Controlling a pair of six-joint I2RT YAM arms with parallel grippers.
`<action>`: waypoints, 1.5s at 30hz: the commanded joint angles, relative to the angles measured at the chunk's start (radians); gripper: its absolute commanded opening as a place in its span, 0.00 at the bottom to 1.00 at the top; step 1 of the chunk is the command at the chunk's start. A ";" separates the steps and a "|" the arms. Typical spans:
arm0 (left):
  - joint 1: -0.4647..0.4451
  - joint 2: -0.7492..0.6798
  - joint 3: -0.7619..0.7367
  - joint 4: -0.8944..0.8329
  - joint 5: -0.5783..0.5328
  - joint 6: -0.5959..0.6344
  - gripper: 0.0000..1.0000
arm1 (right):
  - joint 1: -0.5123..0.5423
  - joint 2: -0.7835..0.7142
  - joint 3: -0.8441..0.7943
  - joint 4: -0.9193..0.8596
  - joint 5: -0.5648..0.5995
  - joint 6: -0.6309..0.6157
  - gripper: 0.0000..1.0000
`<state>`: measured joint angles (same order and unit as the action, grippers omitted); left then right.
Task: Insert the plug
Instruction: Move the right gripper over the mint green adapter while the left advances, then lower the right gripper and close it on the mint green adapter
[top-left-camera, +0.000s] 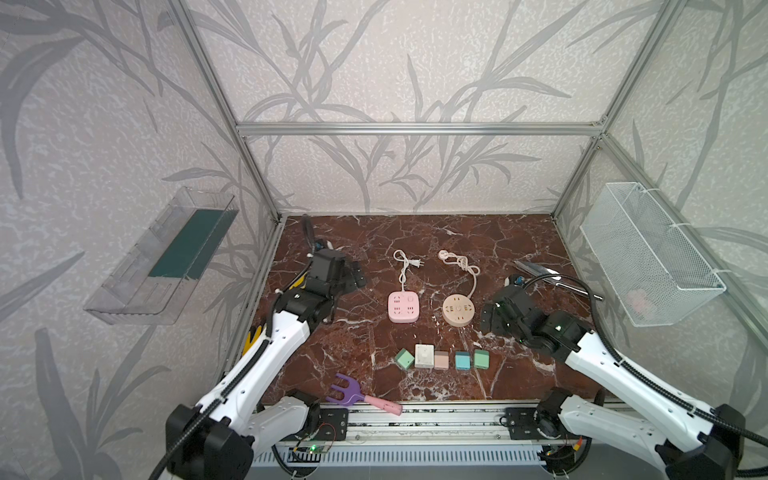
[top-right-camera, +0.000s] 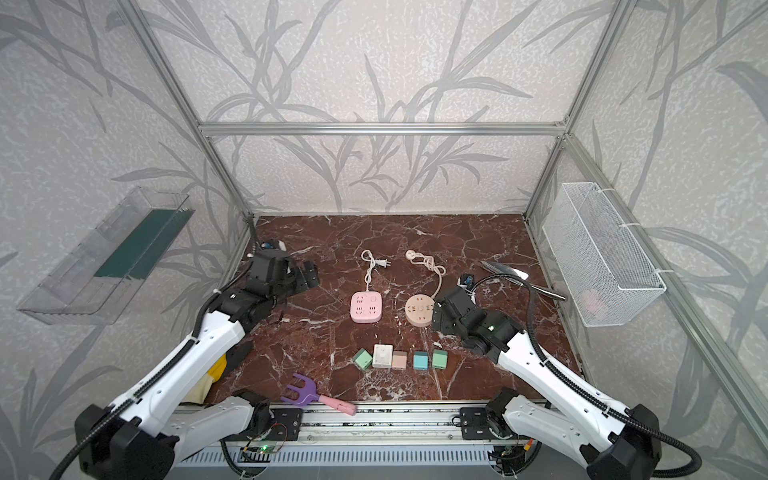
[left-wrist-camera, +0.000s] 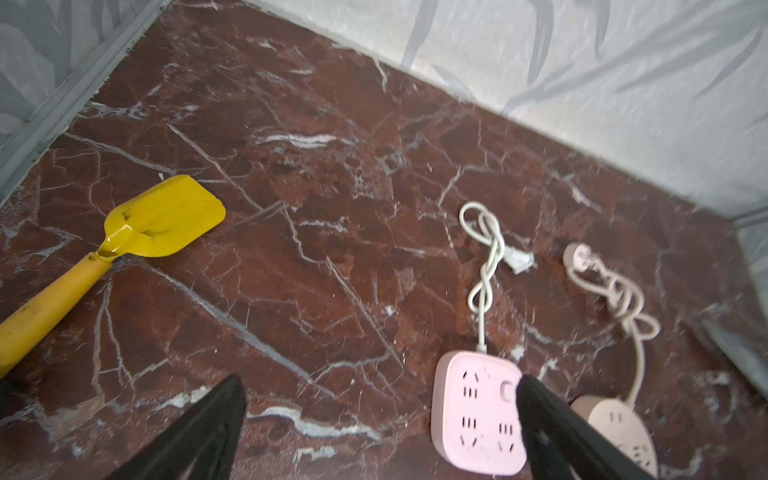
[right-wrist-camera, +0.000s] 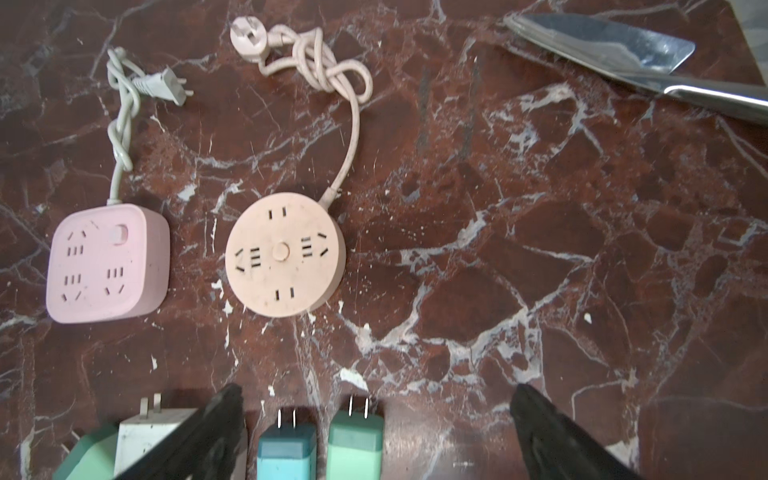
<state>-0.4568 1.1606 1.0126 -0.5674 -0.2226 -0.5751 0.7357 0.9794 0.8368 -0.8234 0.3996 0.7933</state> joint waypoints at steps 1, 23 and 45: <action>-0.150 0.095 0.124 -0.315 -0.213 0.053 0.99 | 0.075 0.013 0.025 -0.151 0.037 0.132 1.00; -0.215 -0.026 -0.067 -0.062 0.085 -0.021 0.99 | 0.326 0.205 -0.054 -0.088 -0.062 0.368 0.75; -0.216 -0.039 -0.128 0.047 0.194 -0.083 0.94 | 0.324 0.131 -0.234 0.054 -0.047 0.454 0.62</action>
<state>-0.6765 1.1316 0.8898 -0.5407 -0.0376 -0.6384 1.0557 1.0988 0.6083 -0.7799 0.3187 1.2346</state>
